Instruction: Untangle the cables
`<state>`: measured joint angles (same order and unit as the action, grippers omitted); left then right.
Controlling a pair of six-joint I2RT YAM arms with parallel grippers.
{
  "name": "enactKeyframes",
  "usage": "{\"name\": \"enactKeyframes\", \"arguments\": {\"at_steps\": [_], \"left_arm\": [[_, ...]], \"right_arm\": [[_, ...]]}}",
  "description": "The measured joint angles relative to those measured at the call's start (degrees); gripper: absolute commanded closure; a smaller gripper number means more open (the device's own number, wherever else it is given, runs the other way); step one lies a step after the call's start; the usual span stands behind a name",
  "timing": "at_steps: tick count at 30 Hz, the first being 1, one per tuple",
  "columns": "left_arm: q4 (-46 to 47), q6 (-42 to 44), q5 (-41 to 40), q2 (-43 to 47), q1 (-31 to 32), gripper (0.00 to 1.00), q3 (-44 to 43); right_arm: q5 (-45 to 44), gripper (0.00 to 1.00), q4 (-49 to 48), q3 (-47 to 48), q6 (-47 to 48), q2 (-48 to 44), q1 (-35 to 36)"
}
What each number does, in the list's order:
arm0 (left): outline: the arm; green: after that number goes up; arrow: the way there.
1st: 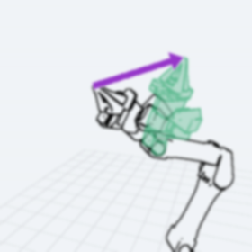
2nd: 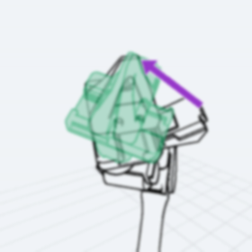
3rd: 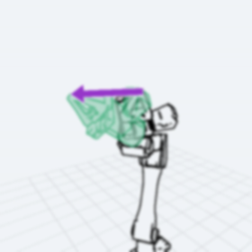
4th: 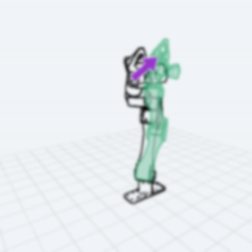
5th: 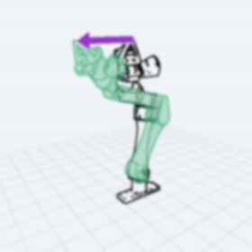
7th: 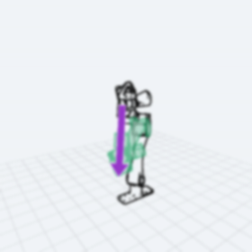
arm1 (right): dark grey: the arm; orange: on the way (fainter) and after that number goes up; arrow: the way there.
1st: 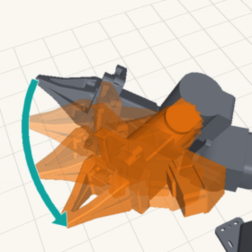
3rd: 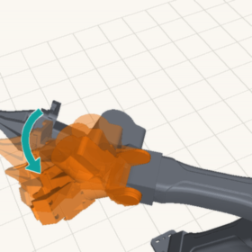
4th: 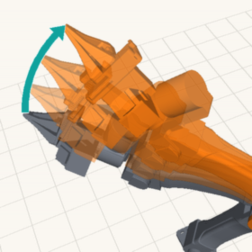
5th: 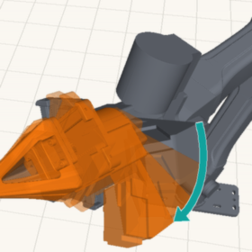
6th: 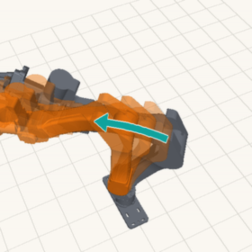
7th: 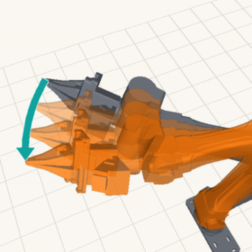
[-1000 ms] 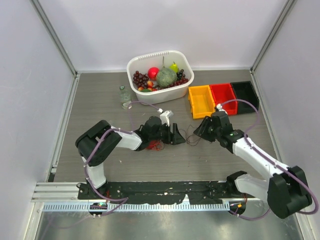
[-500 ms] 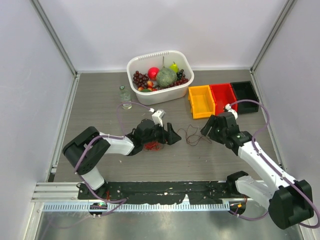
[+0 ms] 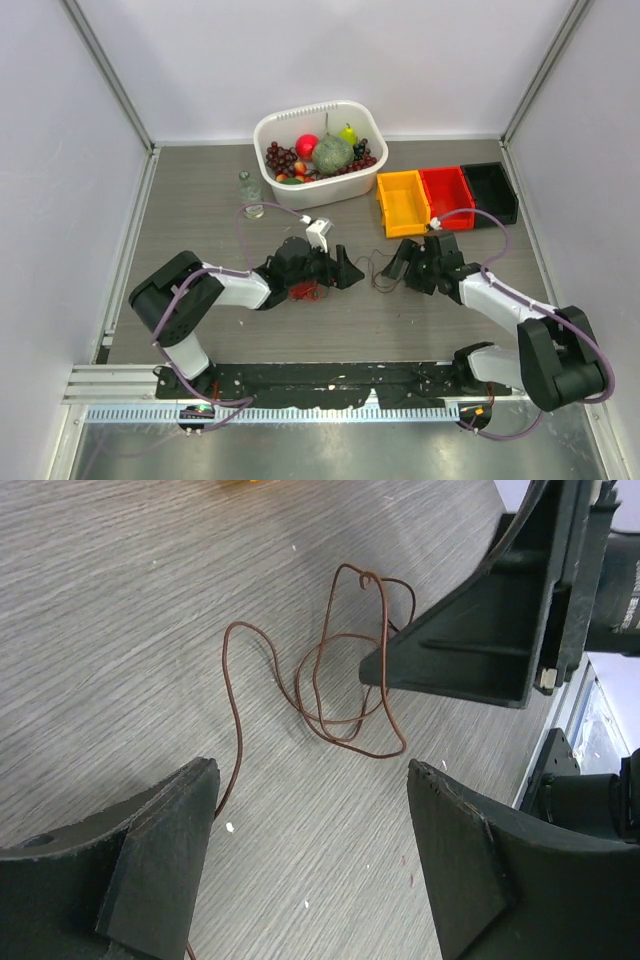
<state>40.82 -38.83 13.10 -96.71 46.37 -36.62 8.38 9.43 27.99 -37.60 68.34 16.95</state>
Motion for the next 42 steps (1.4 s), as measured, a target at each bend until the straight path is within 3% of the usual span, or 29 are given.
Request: {"name": "enactKeyframes", "arguments": {"at_steps": [6,9,13,19,22,28,37,42], "left_arm": [[0.7,-0.9,1.1,-1.7,0.0,0.21,-0.1],[1.6,-1.7,2.1,-3.4,0.0,0.21,-0.5],[2.3,-2.6,3.1,-4.2,0.0,0.22,-0.6],[3.5,-3.0,3.6,-4.2,0.0,0.22,-0.6],[3.8,-3.0,3.4,-4.2,0.0,0.22,-0.5],[4.8,-3.0,1.9,-2.4,-0.2,0.19,1.7],[8.5,-2.7,-2.9,5.2,-0.4,0.16,8.1],[10.9,-2.3,-5.2,8.9,-0.4,0.17,11.2]], "right_arm": [[2.1,0.19,-8.4,0.9,-0.3,5.9,2.3],[-1.4,0.31,-7.8,4.6,-0.3,9.8,6.5],[-9.5,0.35,-3.7,11.0,-0.7,15.8,14.1],[-20.7,0.88,2.1,18.2,-1.3,22.6,19.2],[-24.1,0.99,3.0,19.8,-1.7,24.3,19.2],[-26.4,0.99,5.6,16.1,-1.3,18.9,19.2],[-30.9,0.99,14.9,15.6,1.4,-7.0,13.9],[-32.7,0.99,18.8,21.9,3.3,-8.4,8.9]]}}
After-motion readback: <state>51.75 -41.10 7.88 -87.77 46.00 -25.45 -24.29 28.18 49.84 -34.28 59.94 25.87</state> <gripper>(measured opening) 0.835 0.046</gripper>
